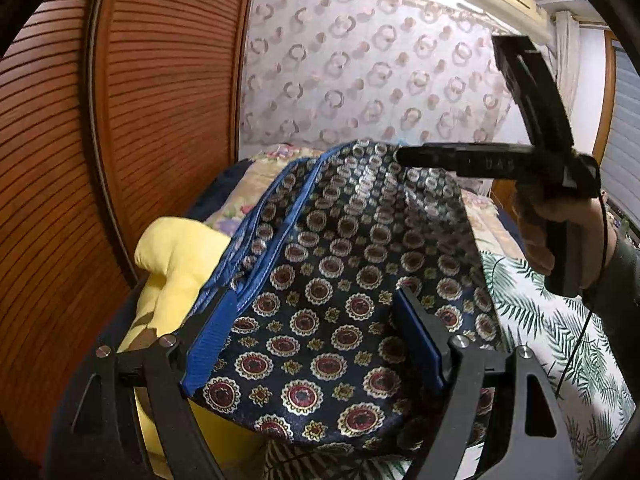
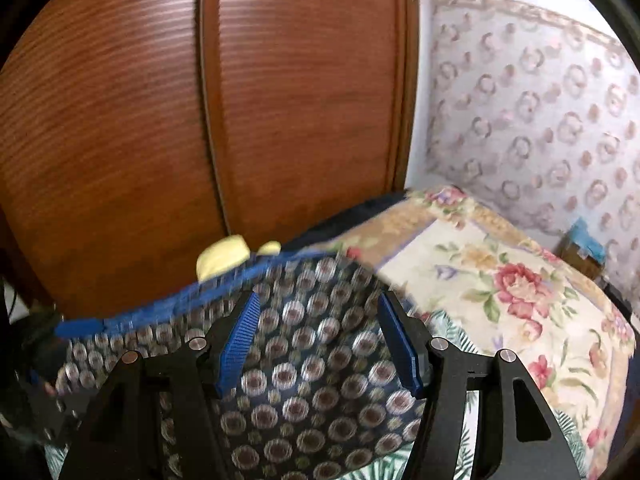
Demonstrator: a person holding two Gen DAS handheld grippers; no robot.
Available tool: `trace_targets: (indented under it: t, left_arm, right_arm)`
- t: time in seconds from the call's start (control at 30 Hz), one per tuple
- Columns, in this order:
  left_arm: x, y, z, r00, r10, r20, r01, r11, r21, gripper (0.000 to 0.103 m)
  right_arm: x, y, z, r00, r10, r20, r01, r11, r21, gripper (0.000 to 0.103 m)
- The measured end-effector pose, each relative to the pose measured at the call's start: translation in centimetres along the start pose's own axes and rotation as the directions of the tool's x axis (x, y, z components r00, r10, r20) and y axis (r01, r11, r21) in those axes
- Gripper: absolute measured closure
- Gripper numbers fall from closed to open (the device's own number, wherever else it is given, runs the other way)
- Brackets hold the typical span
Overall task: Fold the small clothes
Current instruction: 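Carry the robe with the right gripper onto the yellow pillow stack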
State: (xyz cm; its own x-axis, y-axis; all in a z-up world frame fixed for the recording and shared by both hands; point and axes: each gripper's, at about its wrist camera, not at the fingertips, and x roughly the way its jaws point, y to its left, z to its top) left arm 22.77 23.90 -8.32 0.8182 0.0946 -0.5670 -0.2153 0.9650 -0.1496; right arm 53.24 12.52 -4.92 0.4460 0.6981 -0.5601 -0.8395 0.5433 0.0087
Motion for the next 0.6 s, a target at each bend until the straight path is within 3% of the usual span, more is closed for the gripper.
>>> trace_targets:
  t: [0.2,0.37,0.6]
  left_arm:
    - [0.3,0.2,-0.6,1.0,-0.003,-0.017,0.003,1.0,-0.004,0.021]
    - [-0.8,0.0,-0.6,1.0,-0.024,0.011,0.024,1.0,-0.005,0.021]
    - [-2.2,-1.5,-0.5,0.999,-0.004,0.049,0.001,0.999,0.049,0.017]
  right_arm:
    - [4.8,-1.4,-1.2,0.996,0.048,-0.069,-0.044,0.997,0.06,0.04]
    - [7.8,-2.0,0.1,0.993,0.077,-0.093,-0.071,0.995,0.064,0.04]
    - [5.7,-1.1,-0.6,0.998,0.032,-0.05,-0.03,0.998,0.052,0.04]
